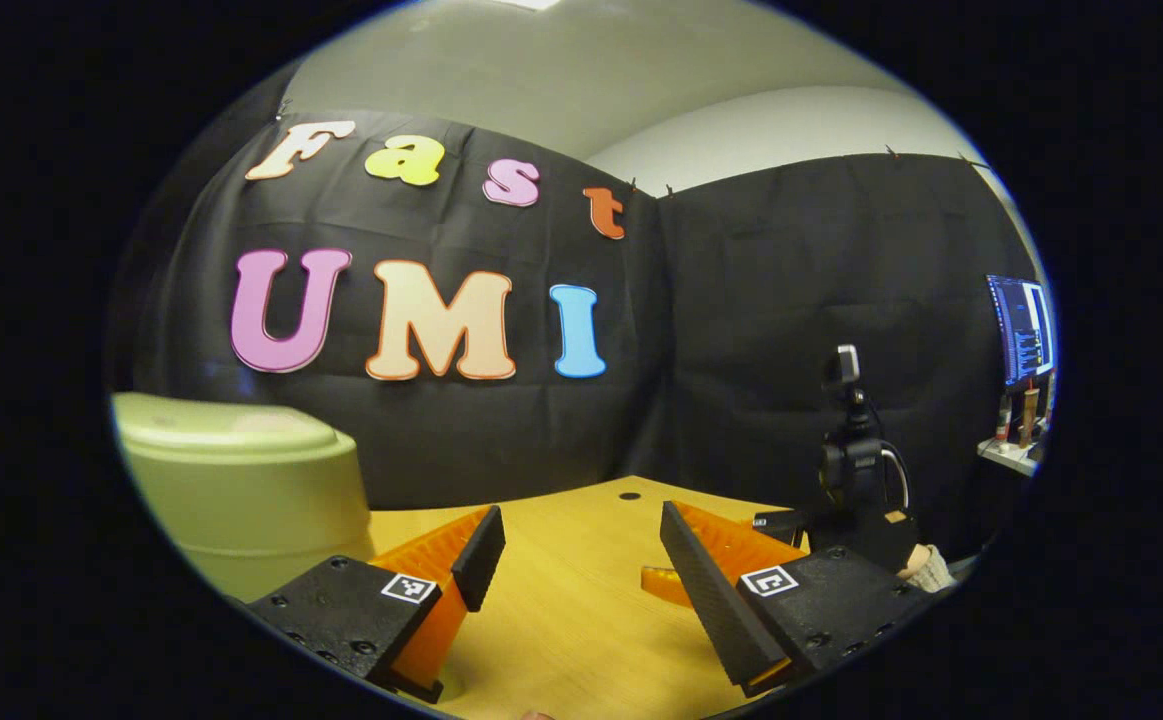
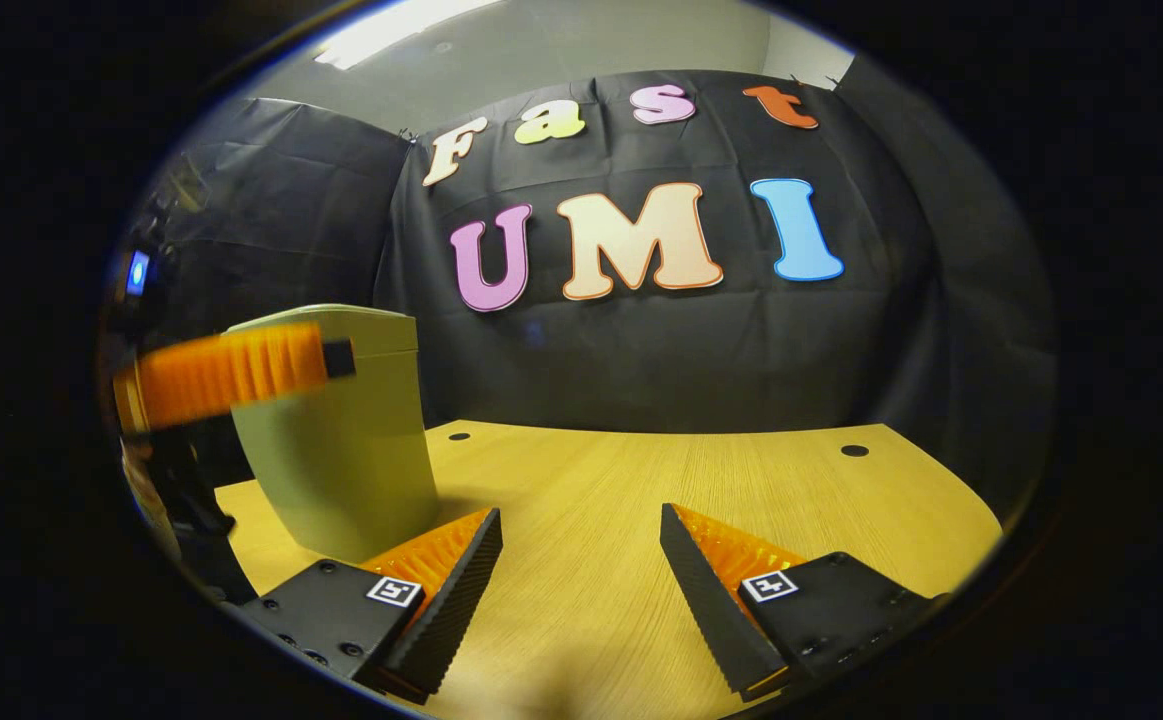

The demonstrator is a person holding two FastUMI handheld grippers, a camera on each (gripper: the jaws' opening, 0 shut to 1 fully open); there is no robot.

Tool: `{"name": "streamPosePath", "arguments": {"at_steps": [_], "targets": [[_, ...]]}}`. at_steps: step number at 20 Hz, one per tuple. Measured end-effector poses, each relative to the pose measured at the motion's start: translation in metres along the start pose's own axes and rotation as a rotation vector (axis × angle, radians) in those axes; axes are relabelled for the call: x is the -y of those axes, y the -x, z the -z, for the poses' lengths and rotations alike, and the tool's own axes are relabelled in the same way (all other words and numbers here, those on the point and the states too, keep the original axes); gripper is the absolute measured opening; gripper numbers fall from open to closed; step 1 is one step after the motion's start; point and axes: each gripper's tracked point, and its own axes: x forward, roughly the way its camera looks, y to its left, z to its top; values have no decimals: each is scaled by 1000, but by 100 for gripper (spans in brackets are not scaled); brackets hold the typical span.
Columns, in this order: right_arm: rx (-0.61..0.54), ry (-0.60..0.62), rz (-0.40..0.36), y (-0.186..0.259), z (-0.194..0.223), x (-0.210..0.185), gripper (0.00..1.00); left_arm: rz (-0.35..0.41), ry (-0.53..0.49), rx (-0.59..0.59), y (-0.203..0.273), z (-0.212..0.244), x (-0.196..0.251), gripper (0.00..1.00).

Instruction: Press the lid of the desktop garbage bin to open it, pick up the crumpled paper on the desktop and throw it into the bin, then pick up the pop can on the desktop and drop it into the bin, and finally close the garbage bin lid.

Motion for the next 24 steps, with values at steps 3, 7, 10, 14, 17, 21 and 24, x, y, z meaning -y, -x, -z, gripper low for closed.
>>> {"name": "streamPosePath", "arguments": {"at_steps": [3,7,10,14,17,21,24], "targets": [[22,9,11,1,-5,1,100,17,14,-5,-1,30,-3,94],[49,15,13,0,-11,-2,100,22,38,-1,0,50,-13,95],[57,35,27,0,-10,1,100,30,32,-15,0,60,-20,95],[54,35,38,-3,-7,3,100,23,23,-12,0,60,-24,91],[40,39,38,-4,-4,4,100,17,18,-22,0,64,-25,91],[43,38,32,-4,-4,4,100,15,28,-32,0,66,-25,91],[42,38,32,-5,-3,3,100,14,28,-34,0,68,-26,91]]}}
